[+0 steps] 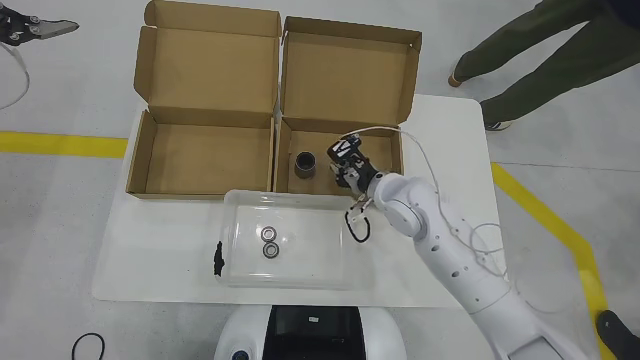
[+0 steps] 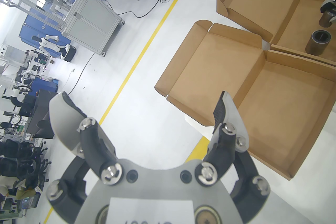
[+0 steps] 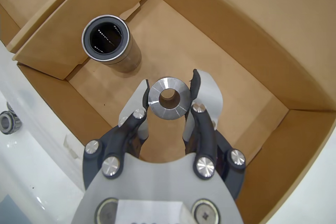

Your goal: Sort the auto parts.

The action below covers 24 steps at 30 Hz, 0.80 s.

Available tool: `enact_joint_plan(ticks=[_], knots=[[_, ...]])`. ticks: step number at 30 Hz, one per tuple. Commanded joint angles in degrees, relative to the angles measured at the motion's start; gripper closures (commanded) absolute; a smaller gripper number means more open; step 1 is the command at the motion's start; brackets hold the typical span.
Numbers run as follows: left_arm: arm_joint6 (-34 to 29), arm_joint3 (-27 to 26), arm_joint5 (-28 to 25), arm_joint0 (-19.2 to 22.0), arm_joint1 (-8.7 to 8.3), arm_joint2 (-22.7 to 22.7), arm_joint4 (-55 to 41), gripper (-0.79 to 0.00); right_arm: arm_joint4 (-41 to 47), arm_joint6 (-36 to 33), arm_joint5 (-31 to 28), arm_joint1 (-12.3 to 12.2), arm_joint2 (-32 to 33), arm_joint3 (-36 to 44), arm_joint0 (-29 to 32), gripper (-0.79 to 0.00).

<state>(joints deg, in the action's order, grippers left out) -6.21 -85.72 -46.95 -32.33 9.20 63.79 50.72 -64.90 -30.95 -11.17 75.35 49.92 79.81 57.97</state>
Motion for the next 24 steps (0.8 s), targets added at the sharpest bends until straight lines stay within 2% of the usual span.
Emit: enact_joint_plan(ticks=[1, 5, 11, 14, 19, 24], knots=[[0.00, 0.00, 0.00, 0.00, 0.00, 0.00, 0.00, -0.785, -0.03, 0.00, 0.11, 0.20, -0.33, -0.61, -0.36, -0.256], [0.00, 0.00, 0.00, 0.00, 0.00, 0.00, 0.00, -0.785, 0.34, 0.11, 0.18, 0.58, -0.77, -1.51, -0.87, -0.388], [0.00, 0.00, 0.00, 0.00, 0.00, 0.00, 0.00, -0.785, 0.72, 2.18, -1.76, 0.62, -0.21, -0.52, -0.47, -0.446], [0.00, 0.00, 0.00, 0.00, 0.00, 0.00, 0.00, -0.785, -0.22, 2.56, -2.16, 0.23, 0.80, 1.73, 0.93, -0.517], [0.00, 0.00, 0.00, 0.00, 0.00, 0.00, 0.00, -0.785, -1.88, 2.38, -3.36, -0.69, 2.98, 8.20, 4.26, -0.554], [0.00, 0.00, 0.00, 0.00, 0.00, 0.00, 0.00, -0.785, -3.09, 3.40, -7.19, -1.65, 4.85, 15.07, 7.95, -0.588]])
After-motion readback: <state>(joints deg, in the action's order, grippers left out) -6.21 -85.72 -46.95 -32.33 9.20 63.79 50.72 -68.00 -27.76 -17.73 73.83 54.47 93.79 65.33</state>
